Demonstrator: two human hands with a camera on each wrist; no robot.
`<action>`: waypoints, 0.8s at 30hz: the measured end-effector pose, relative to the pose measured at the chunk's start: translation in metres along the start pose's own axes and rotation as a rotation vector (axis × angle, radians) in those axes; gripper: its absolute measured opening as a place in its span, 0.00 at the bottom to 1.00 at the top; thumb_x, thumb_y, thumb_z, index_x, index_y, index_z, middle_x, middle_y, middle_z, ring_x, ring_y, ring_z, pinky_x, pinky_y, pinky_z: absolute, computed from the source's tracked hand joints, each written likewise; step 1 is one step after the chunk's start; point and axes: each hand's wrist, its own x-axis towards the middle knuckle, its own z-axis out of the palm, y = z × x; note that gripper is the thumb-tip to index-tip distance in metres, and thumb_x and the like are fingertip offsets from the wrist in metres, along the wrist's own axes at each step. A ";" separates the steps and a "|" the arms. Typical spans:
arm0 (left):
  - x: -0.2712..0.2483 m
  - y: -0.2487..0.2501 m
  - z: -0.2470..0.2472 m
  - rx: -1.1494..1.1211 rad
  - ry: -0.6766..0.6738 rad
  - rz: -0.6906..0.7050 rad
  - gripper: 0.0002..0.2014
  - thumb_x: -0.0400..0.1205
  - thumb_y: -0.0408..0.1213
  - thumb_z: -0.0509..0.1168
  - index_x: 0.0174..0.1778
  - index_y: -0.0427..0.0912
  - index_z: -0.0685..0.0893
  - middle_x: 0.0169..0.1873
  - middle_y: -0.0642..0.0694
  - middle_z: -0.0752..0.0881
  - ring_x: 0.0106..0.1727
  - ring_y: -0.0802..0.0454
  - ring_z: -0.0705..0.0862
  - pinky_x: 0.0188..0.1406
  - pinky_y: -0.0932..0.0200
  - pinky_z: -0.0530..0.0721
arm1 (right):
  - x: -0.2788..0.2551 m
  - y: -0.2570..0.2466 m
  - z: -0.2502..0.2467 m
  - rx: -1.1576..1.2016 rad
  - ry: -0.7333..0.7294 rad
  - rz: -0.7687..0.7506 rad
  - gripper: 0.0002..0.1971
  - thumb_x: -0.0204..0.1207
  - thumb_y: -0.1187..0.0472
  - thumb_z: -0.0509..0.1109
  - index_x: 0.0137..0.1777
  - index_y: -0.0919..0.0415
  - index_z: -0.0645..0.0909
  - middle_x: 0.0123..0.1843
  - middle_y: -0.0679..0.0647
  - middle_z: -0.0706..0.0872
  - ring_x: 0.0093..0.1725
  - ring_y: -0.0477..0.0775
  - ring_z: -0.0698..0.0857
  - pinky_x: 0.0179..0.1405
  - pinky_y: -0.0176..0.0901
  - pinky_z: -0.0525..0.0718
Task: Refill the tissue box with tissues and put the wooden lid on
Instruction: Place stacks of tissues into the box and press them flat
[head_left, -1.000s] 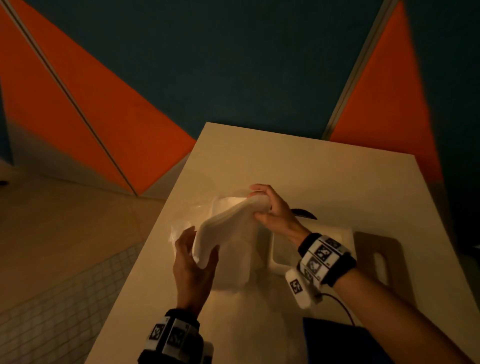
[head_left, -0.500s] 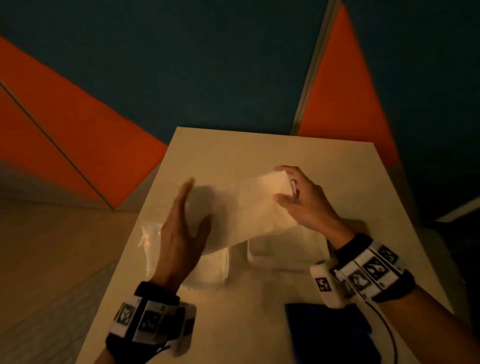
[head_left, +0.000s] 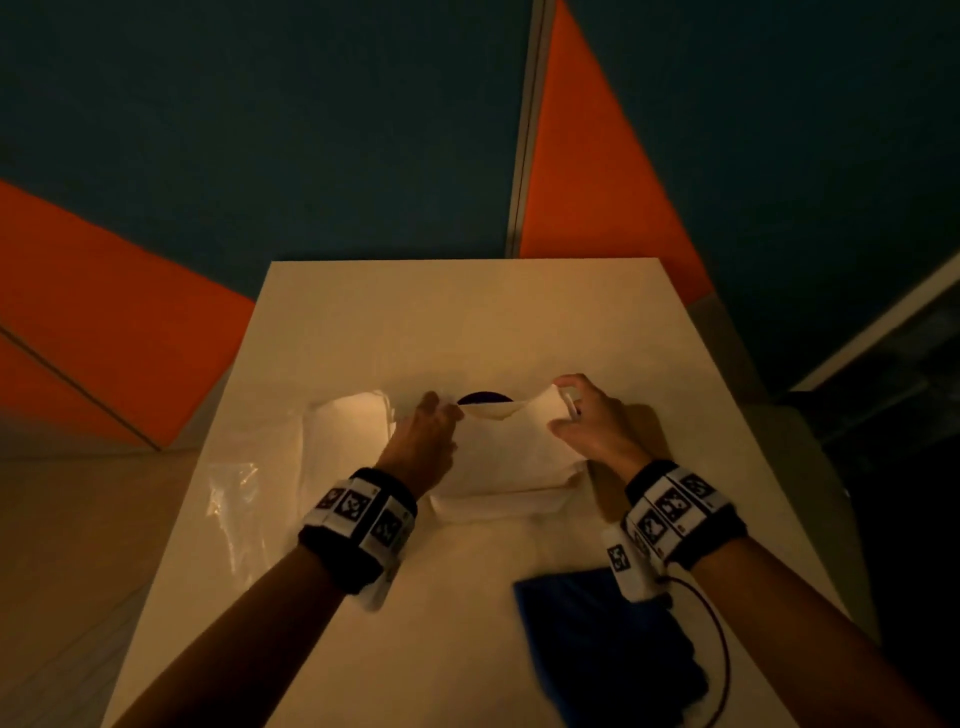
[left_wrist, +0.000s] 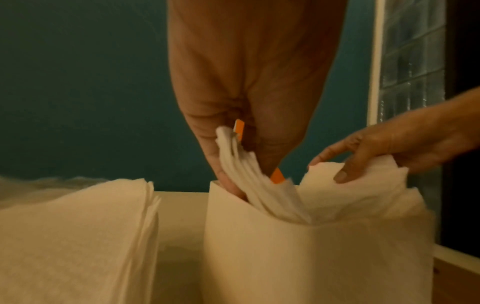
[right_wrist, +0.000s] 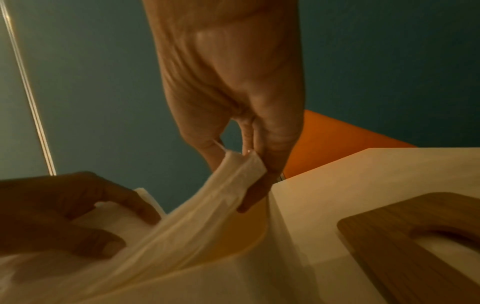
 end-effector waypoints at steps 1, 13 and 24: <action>0.003 0.002 0.000 0.046 -0.010 0.005 0.20 0.79 0.29 0.64 0.69 0.38 0.74 0.69 0.38 0.71 0.60 0.35 0.81 0.62 0.45 0.80 | 0.001 -0.001 0.001 -0.013 0.004 -0.005 0.28 0.72 0.65 0.72 0.72 0.50 0.72 0.62 0.61 0.84 0.60 0.62 0.83 0.54 0.43 0.82; 0.009 0.006 0.019 0.650 -0.149 0.084 0.27 0.73 0.52 0.70 0.66 0.44 0.79 0.69 0.42 0.74 0.68 0.42 0.71 0.67 0.48 0.69 | -0.010 -0.007 0.015 -0.453 -0.080 -0.254 0.27 0.74 0.71 0.70 0.71 0.57 0.67 0.66 0.64 0.78 0.58 0.65 0.84 0.52 0.56 0.87; 0.006 0.015 0.009 0.766 -0.146 0.092 0.16 0.80 0.43 0.64 0.61 0.41 0.81 0.65 0.41 0.78 0.69 0.40 0.69 0.71 0.47 0.65 | -0.013 -0.006 0.022 -1.071 -0.156 -0.431 0.20 0.74 0.55 0.71 0.66 0.57 0.81 0.69 0.56 0.80 0.73 0.57 0.74 0.82 0.59 0.52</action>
